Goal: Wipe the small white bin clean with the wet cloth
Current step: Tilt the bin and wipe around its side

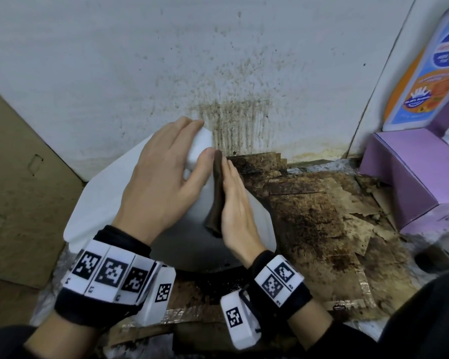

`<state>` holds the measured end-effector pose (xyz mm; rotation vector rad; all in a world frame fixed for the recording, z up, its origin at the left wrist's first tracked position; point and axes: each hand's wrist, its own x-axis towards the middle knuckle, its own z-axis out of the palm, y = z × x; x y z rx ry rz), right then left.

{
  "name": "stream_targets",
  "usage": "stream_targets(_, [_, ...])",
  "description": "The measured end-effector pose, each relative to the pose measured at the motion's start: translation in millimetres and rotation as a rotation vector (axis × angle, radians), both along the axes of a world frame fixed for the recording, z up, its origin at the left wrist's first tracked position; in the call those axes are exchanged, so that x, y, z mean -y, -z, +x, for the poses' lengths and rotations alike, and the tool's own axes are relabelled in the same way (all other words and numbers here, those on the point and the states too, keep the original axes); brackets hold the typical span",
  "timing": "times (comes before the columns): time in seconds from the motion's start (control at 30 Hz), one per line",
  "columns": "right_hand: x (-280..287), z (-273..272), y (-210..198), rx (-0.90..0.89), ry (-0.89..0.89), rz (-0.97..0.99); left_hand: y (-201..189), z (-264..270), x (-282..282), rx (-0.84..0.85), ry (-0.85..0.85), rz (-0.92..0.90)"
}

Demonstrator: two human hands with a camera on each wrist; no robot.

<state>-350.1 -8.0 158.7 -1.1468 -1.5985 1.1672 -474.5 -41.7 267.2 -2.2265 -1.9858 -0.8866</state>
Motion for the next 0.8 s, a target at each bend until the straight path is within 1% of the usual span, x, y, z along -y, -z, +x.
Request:
stream_targets(0.07, [2,-4,-18,-0.065,-0.068,0.020,0,3,0,0.001,0.009,-0.004])
stream_targets(0.13, [5,-4,-23,-0.046,-0.118,0.080,0,1,0,0.014,0.005,-0.011])
stream_targets(0.23, [5,3,-3,-0.027,-0.090,0.203,0,-3,2,0.023,0.006,-0.015])
stream_targets(0.3, [1,13,22,0.003,-0.046,0.216,0,-7,3,0.033,0.003,-0.017])
stream_targets(0.37, [-3,29,53,0.048,0.014,0.145,-1,-13,3,0.041,-0.001,-0.008])
stream_targets(0.43, [-4,48,84,0.088,0.086,0.016,-1,-17,4,0.054,-0.007,0.002])
stream_targets(0.53, [-7,67,110,0.111,0.158,-0.179,-1,-17,5,0.059,-0.004,-0.005])
stream_targets(0.6, [-9,67,111,0.121,0.171,-0.246,0,-15,5,0.037,0.000,-0.004])
stream_targets(0.67, [-10,62,105,0.123,0.178,-0.264,0,-16,4,0.023,-0.006,0.001])
stream_targets(0.8, [-10,43,77,0.121,0.187,-0.210,0,-18,2,0.021,-0.016,0.006])
